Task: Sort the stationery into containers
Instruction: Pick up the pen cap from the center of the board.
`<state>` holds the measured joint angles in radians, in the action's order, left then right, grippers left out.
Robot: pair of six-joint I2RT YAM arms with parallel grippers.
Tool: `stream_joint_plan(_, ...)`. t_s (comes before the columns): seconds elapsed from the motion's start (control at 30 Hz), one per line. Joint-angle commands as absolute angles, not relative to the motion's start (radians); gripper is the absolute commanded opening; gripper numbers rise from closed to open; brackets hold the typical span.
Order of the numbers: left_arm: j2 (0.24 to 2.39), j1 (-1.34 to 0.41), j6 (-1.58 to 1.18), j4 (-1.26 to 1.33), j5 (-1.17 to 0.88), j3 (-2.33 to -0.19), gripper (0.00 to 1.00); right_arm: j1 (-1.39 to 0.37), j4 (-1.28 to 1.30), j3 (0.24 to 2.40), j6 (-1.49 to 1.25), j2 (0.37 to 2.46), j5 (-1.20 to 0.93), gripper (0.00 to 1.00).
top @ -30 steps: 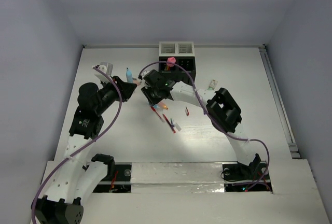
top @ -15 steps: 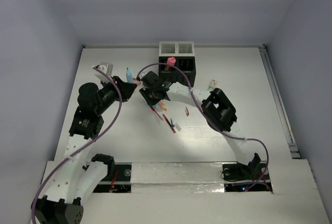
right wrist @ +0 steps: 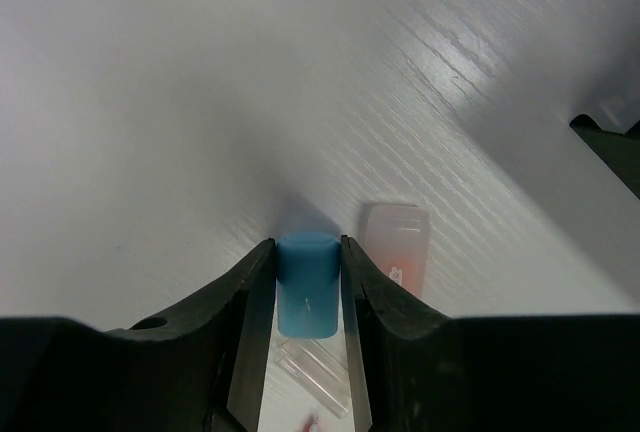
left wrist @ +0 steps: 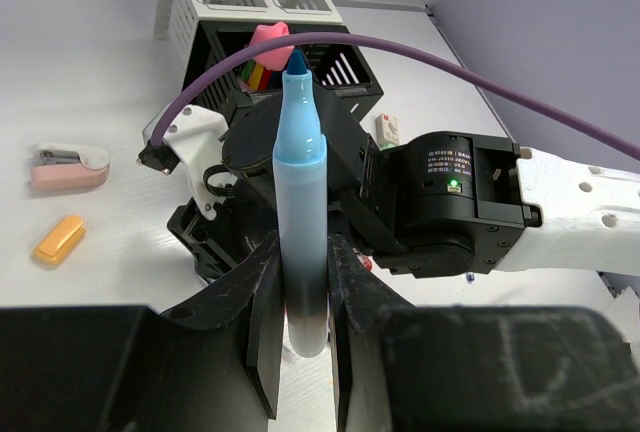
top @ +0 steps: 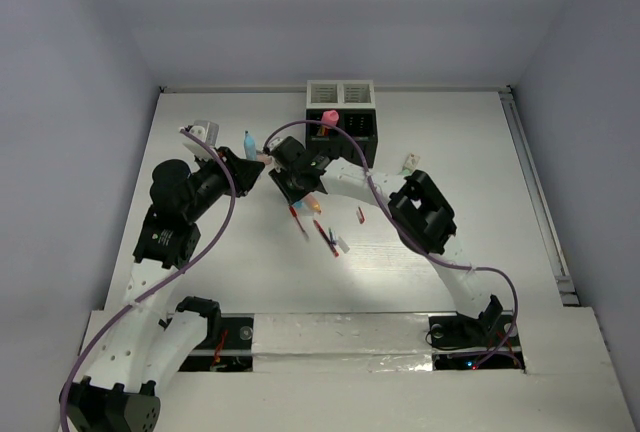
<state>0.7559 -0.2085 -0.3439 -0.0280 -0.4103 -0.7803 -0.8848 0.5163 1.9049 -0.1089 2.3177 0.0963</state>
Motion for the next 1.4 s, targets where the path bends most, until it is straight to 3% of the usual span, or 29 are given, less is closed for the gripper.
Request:
stream_joint_plan(0.0,0.738,-0.213,-0.331,0.002,-0.417,-0.807,0.00,-0.893,0.515,1.931,-0.109,2.324,0.120,0.38)
stream_joint_plan(0.17,0.736,-0.213,-0.331,0.002,-0.417,-0.807,0.00,-0.893,0.526,1.928,-0.109,2.324,0.117,0.42)
stream_joint_plan(0.53,0.738,-0.213,-0.333,0.005,-0.423,-0.805,0.00,-0.893,0.450,1.867,-0.130,2.261,0.127,0.25)
stream_joint_plan(0.77,0.744,-0.213,-0.341,0.017,-0.434,-0.801,0.00,-0.893,0.370,1.824,-0.152,2.181,0.141,0.24)
stream_joint_plan(1.37,0.733,-0.222,-0.477,0.138,-0.595,-0.657,0.00,-0.893,-0.098,1.378,-0.296,1.649,0.278,0.23)
